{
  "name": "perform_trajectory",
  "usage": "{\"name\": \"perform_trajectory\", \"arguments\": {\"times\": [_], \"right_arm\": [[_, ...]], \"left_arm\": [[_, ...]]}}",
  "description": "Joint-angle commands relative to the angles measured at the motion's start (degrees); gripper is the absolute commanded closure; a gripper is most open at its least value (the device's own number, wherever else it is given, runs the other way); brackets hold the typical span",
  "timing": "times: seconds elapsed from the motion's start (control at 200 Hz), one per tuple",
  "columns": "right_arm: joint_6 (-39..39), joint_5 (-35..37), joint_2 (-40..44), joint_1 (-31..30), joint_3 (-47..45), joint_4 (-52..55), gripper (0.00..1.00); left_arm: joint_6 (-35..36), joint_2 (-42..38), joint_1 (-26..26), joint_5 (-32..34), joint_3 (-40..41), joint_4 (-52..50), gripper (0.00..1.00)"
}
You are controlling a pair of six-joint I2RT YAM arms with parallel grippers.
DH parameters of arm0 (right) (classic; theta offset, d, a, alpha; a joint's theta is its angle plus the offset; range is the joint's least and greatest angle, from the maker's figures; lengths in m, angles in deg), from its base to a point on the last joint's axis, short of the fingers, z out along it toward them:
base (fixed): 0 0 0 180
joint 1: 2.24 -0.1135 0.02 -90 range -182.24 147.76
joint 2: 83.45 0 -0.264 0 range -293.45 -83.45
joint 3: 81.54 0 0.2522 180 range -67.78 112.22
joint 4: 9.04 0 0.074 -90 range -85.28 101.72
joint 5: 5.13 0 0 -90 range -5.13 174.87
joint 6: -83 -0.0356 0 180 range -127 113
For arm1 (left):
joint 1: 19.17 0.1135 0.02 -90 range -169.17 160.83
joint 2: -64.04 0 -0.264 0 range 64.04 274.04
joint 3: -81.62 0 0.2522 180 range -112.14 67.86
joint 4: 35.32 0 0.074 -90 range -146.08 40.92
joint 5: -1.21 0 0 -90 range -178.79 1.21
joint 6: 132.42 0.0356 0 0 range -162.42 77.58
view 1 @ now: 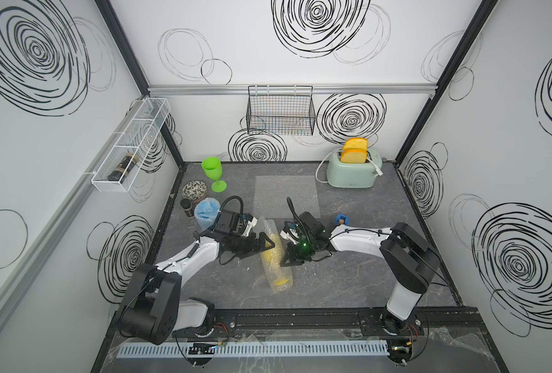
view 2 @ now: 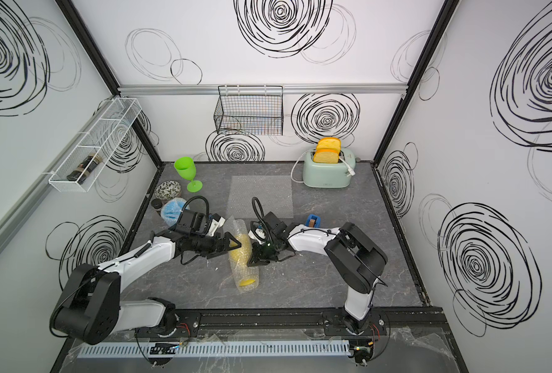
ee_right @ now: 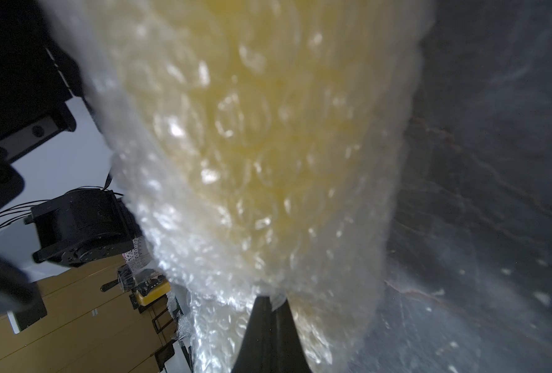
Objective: Wrap wine glasses in bubble wrap
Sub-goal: Wrap the wine glass in bubble wrap.
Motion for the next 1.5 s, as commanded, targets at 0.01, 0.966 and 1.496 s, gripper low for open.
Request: {"name": "perform_trajectory", "arguments": {"times": [0.01, 0.966, 1.496], "right_arm": [[-0.27, -0.13, -0.31, -0.66, 1.07, 0.09, 1.00], [2.89, 5.93, 15.35, 6.60, -0.88, 10.19, 0.66], [8.78, 0.77, 26.11, 46.44, -15.89, 6.34, 0.66]], "left_arm": [[-1.86, 3.74, -0.09, 0.39, -2.18, 4.99, 0.03], [6.43, 14.20, -3.48, 11.55, -8.06, -2.52, 0.16], [6.98, 12.28, -4.83, 11.87, -7.20, -2.20, 0.16]]}}
